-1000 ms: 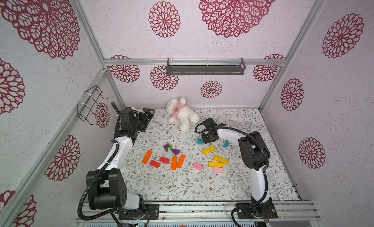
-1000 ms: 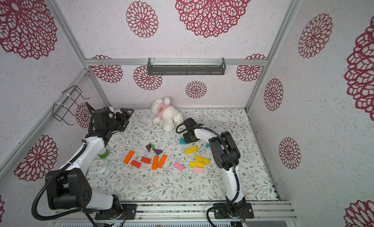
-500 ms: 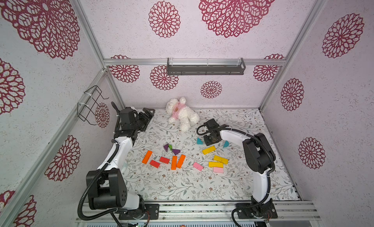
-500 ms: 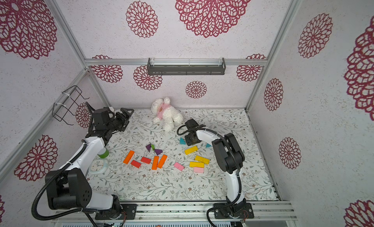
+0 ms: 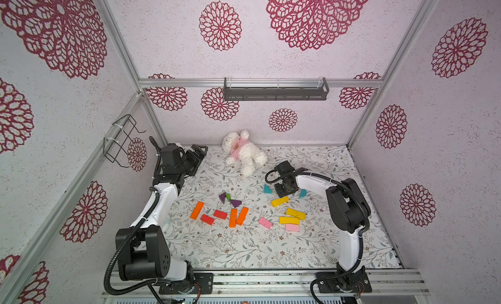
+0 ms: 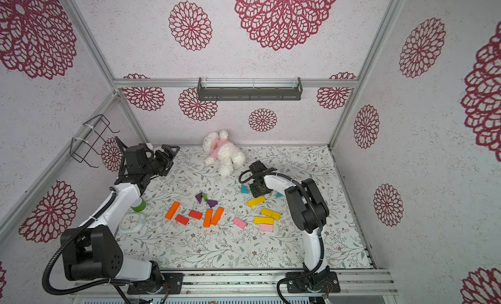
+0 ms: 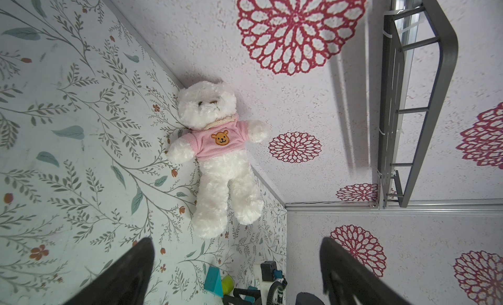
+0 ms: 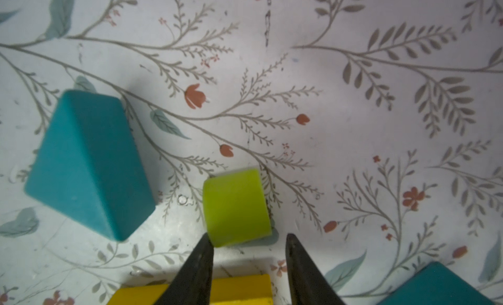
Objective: Assemble a carrot with building blocks
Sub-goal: Adjust the building block at the center of the board.
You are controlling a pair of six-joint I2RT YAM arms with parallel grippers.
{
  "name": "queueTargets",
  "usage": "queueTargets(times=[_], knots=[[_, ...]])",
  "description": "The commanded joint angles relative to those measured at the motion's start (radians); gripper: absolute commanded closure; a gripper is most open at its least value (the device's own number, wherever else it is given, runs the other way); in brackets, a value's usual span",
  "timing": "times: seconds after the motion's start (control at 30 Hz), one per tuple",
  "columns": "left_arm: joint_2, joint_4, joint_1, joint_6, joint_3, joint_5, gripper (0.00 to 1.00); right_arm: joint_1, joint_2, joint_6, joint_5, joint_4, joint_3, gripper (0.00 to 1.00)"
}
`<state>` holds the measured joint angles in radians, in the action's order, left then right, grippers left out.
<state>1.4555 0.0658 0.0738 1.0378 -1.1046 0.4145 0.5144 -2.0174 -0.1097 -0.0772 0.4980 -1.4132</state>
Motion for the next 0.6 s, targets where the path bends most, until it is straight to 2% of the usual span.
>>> queueTargets(times=[0.0, 0.57], knots=[[0.009, -0.011, -0.006, 0.009, -0.022, 0.011, 0.03, -0.017, 0.040, 0.028, -0.021, 0.031, 0.008, 0.58], [0.009, -0.005, -0.006, 0.003, -0.023, 0.004, 0.03, -0.052, 0.039, 0.044, -0.036, 0.053, -0.018, 0.63]])
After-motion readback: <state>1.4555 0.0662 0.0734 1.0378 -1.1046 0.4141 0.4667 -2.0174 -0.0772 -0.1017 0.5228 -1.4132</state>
